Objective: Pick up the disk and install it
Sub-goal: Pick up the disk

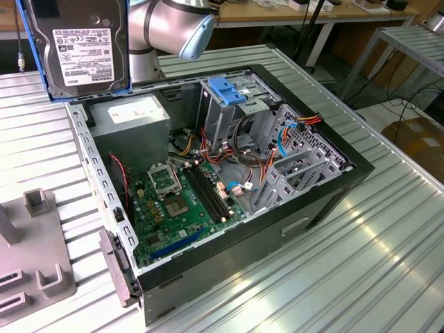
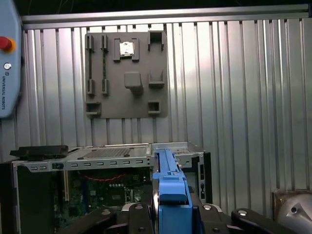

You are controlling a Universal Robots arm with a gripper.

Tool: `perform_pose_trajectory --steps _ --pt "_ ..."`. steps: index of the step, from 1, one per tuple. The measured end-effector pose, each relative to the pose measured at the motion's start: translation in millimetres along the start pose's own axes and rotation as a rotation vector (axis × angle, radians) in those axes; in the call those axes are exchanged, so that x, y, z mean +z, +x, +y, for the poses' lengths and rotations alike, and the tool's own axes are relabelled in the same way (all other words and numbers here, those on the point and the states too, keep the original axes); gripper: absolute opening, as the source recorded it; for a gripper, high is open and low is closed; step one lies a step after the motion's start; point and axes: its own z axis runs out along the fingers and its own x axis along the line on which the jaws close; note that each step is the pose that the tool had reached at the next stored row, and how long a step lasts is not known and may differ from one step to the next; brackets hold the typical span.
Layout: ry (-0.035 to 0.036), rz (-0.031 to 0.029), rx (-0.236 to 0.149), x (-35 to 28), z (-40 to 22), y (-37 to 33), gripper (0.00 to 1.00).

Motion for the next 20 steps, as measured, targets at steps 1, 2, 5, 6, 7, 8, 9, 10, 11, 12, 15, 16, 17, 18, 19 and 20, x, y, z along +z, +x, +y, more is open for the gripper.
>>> perform_pose_trajectory --steps 1,2,5,6,7,8,9,10,11,12,15,16,17,18,19,20 --pt "0.0000 -0.0005 0.000 0.1 -1.8 1.2 0.37" --pt "0.0000 -0.0010 0.000 0.2 -3.9 2.5 0.37" --pt "-0.0002 -0.0021 0.000 0.3 -9.9 6.7 0.37" --pt "-0.0002 -0.0024 0.000 0.4 -11.9 8.3 0.37" --pt "-0.0002 -0.0029 0.000 0.5 -13.9 10.2 0.37" --pt "-0.0002 -0.0032 0.000 0.5 -15.5 11.7 0.37" --pt "-0.0002 -0.0037 0.000 0.5 -18.2 14.2 0.37" --pt "-0.0003 -0.0039 0.000 0.5 -20.1 15.8 0.37" --pt "-0.0002 -0.0042 0.000 0.6 -21.6 17.2 0.37" --pt "-0.0002 -0.0046 0.000 0.6 -24.5 19.8 0.37" --pt "-0.0003 -0.0055 0.000 0.6 -33.5 27.5 0.37" --pt "-0.0004 -0.0057 0.000 0.6 -36.4 30.0 0.37" --pt "-0.0004 -0.0060 0.000 0.6 -39.6 33.0 0.37" --pt "-0.0004 -0.0063 0.000 0.7 -42.4 35.3 0.37" --pt "-0.0004 -0.0065 0.000 0.7 -44.8 37.3 0.37" --pt "-0.0004 -0.0065 0.000 0.7 -46.6 38.7 0.37"
